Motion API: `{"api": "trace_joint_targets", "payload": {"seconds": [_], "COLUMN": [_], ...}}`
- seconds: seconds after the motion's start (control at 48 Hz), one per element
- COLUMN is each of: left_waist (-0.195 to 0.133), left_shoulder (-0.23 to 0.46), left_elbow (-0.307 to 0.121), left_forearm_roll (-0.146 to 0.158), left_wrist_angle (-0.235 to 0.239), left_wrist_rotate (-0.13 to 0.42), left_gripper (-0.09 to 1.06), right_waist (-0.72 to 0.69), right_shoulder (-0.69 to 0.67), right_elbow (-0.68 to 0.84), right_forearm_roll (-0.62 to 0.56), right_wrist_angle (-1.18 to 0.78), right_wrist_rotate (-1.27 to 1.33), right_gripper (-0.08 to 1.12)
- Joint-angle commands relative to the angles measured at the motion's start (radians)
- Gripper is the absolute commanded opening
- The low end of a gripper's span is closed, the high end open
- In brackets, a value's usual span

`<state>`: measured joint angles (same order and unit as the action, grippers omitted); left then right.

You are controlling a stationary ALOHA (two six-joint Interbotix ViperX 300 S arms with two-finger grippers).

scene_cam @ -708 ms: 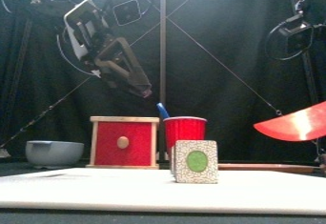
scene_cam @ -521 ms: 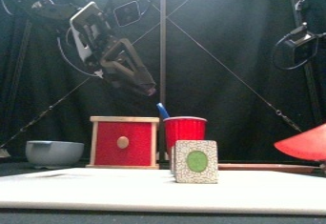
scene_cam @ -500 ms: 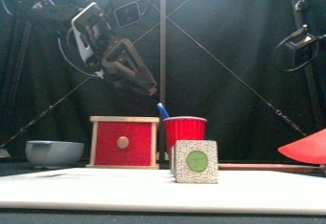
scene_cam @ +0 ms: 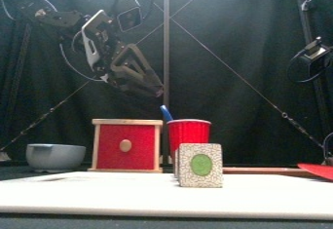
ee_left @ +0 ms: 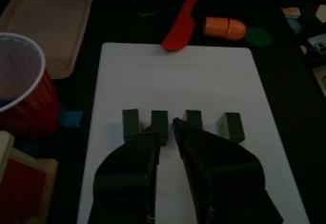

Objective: Place sushi on board then cut the sushi with the knife then place the pieces on the plate
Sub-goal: Place the 4 sushi pieces on the plate

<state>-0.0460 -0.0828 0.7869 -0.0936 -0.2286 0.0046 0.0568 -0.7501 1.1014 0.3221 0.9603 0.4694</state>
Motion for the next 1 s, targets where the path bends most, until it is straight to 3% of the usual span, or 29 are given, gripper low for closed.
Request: {"api": "trace_joint_targets", "payload": {"seconds": [0.021,0.271,0.5,1.0], "left_waist": [0.009,0.021,0.035,0.046], "left_shoulder": [-0.008,-0.018,-0.041,-0.127], "left_elbow": [0.002,0.052,0.080,0.158], "left_forearm_roll": [0.002,0.000,-0.002,-0.002], "left_wrist_angle": [-0.048,-0.150,-0.166,-0.172], "left_wrist_rotate": [0.002,0.002,0.002,0.002], "left_gripper": [0.61,0.60,0.60,0.60], "right_waist": [-0.005,-0.043,-0.064,-0.112], "right_shoulder": [-0.023,-0.015,0.095,0.436], "right_elbow": [-0.052,-0.161,-0.224,-0.316], "right_forearm_roll": [-0.032,-0.285,-0.471,-0.529], "right_wrist_angle": [0.026,-0.041,-0.227,-0.673], "right_wrist_rotate": [-0.003,-0.002,-0.002,-0.009], "right_gripper": [0.80,0.80,0.81,0.83]}}
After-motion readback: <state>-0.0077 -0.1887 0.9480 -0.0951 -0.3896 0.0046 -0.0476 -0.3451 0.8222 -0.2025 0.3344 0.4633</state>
